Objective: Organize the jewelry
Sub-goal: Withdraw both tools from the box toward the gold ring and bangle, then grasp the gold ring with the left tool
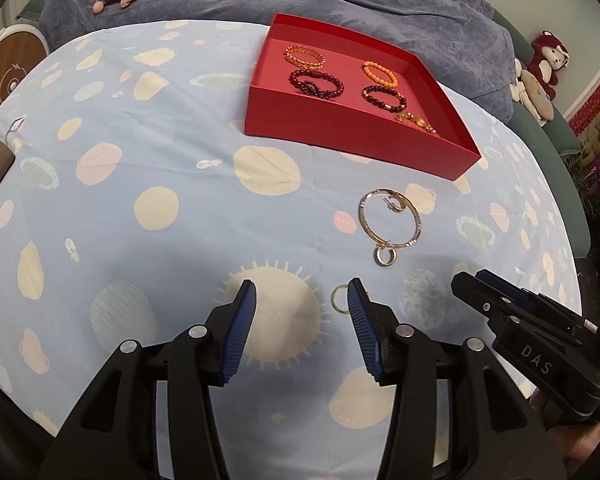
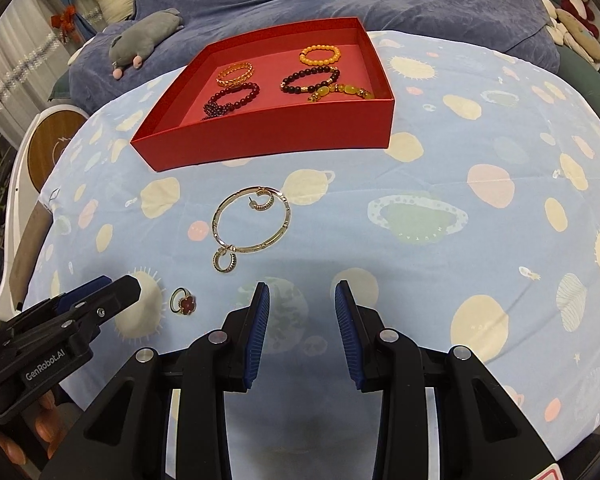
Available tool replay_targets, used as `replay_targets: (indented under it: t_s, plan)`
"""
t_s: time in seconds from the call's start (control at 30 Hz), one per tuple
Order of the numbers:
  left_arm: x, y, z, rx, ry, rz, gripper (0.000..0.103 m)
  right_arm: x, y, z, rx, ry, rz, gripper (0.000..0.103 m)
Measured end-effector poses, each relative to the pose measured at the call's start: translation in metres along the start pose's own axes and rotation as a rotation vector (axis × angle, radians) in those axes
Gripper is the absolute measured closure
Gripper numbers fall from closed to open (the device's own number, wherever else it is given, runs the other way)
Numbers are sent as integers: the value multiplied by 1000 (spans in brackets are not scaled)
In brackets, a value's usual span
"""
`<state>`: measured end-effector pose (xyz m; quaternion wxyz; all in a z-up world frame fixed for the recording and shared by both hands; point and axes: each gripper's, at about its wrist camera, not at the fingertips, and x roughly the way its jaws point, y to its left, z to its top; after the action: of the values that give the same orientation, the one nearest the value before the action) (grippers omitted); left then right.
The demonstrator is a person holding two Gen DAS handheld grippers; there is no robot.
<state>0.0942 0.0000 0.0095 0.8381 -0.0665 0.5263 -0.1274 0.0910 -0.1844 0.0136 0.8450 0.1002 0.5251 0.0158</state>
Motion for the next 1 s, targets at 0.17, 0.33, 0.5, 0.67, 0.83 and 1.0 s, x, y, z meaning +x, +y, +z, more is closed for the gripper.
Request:
replay_targets:
  t_s: [0.17, 0.33, 0.5, 0.67, 0.83, 1.0]
  plan:
    - [3, -20, -8, 42, 8, -24, 52, -4, -5, -4, 7, -1, -2, 69]
    - [15, -32, -8, 80, 11, -28, 56, -6, -9, -4, 13, -4, -4, 69]
    - [28, -33, -6, 84, 37, -33, 72, -4, -9, -6, 14, 1, -4, 69]
    - [31, -31, -8, 102, 33, -27, 82, -1, -8, -4, 16, 9, 3, 69]
    - [28, -25, -5, 107, 21, -15, 97, 4, -3, 1, 9, 12, 13, 69]
    - [26, -12, -1, 83, 12, -4, 97, 11, 5, 12, -1, 8, 20, 69]
